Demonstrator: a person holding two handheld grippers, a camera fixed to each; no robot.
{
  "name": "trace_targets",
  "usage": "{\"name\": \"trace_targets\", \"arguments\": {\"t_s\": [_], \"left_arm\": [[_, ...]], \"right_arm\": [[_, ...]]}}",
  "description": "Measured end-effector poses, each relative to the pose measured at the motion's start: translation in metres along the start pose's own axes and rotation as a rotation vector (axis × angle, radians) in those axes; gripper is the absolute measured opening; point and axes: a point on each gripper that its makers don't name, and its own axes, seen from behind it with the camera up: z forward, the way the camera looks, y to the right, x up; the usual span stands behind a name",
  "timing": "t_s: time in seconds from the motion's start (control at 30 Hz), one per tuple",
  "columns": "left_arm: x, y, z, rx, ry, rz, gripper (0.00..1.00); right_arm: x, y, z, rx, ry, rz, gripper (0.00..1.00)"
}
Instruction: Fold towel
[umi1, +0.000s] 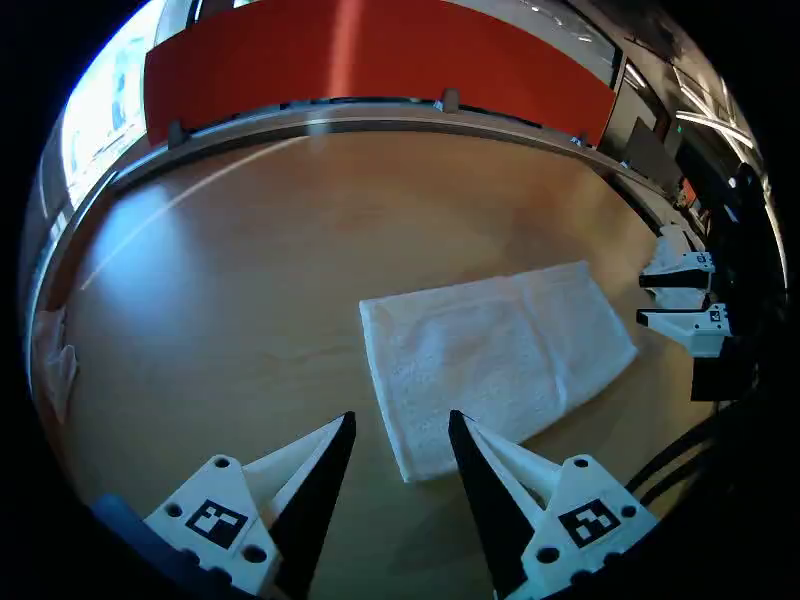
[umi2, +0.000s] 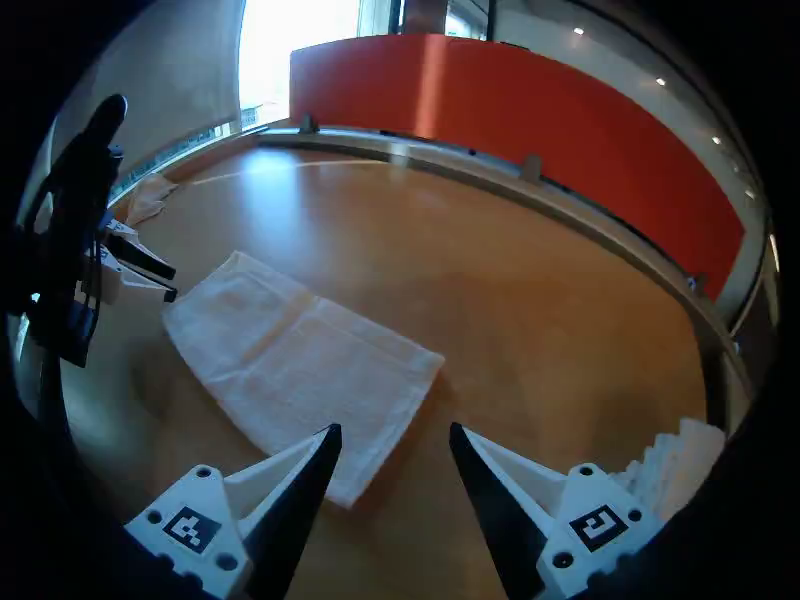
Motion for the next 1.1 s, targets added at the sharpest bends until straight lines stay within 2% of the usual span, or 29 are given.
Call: {"name": "trace_targets", "arguments": {"t_s": [0.3, 0.63, 0.73, 0.9, 1.1], "left_arm": [[-0.027, 0.014, -0.004, -0.028, -0.030, 0.029, 0.68], [-0.041, 0.019, -0.001, -0.041, -0.052, 0.038, 0.68], [-0.043, 0.020, 0.000, -0.043, -0.053, 0.046, 0.68], [-0.043, 0.022, -0.001, -0.050, -0.052, 0.057, 0.68], [-0.043, 0.029, -0.002, -0.074, -0.050, 0.083, 0.67]], "right_arm": [[-0.027, -0.013, -0.007, 0.016, -0.027, 0.015, 0.83], [-0.043, -0.021, -0.007, 0.047, -0.044, 0.004, 0.83], [-0.049, -0.021, -0.006, 0.049, -0.056, -0.003, 0.79], [-0.057, -0.025, -0.005, 0.068, -0.081, -0.009, 0.64], [-0.056, -0.025, -0.002, 0.083, -0.089, 0.006, 0.56]]}}
